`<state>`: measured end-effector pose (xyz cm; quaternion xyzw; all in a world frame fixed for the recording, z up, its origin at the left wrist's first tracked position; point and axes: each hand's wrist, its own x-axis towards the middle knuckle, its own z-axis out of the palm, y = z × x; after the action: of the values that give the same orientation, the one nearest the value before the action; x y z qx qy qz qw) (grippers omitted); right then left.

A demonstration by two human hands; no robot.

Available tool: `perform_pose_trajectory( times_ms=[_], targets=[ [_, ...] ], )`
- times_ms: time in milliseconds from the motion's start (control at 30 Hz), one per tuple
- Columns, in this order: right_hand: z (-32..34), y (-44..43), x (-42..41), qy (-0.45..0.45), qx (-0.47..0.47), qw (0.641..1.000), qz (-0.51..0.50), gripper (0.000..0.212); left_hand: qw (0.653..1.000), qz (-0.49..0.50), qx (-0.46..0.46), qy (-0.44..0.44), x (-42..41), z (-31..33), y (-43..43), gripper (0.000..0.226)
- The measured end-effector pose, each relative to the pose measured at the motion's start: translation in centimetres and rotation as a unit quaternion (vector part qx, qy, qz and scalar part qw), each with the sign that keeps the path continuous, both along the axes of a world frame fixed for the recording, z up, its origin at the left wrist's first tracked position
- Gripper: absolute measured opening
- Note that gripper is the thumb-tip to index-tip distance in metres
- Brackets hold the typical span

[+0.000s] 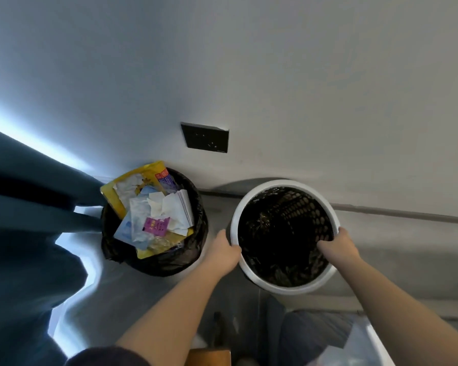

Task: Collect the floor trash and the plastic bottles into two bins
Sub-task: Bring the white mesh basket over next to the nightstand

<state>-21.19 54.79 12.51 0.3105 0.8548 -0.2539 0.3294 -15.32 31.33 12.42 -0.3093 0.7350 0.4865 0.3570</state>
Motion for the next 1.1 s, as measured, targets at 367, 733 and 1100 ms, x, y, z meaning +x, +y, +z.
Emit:
perform_pose_trajectory(
  times_ms=[367, 733, 1100],
  targets=[
    [-2.4, 4.7, 0.2, -0.008, -0.054, 0.995, -0.086, 0.018, 0.992, 0.121, -0.002, -0.022, 0.3, -3.3, 1.2, 0.034],
    [15.1, 2.2, 2.2, 0.029, -0.111, 0.990, -0.083, 0.012, 0.989, 0.138, 0.044, -0.020, 1.9, 14.3, -2.7, 0.042],
    [37.8, -4.1, 10.5, 0.088, -0.213, 0.969, -0.084, 0.015, 0.975, 0.203, 0.074, 0.056, 12.1, 37.9, -10.6, 0.034]
  ],
)
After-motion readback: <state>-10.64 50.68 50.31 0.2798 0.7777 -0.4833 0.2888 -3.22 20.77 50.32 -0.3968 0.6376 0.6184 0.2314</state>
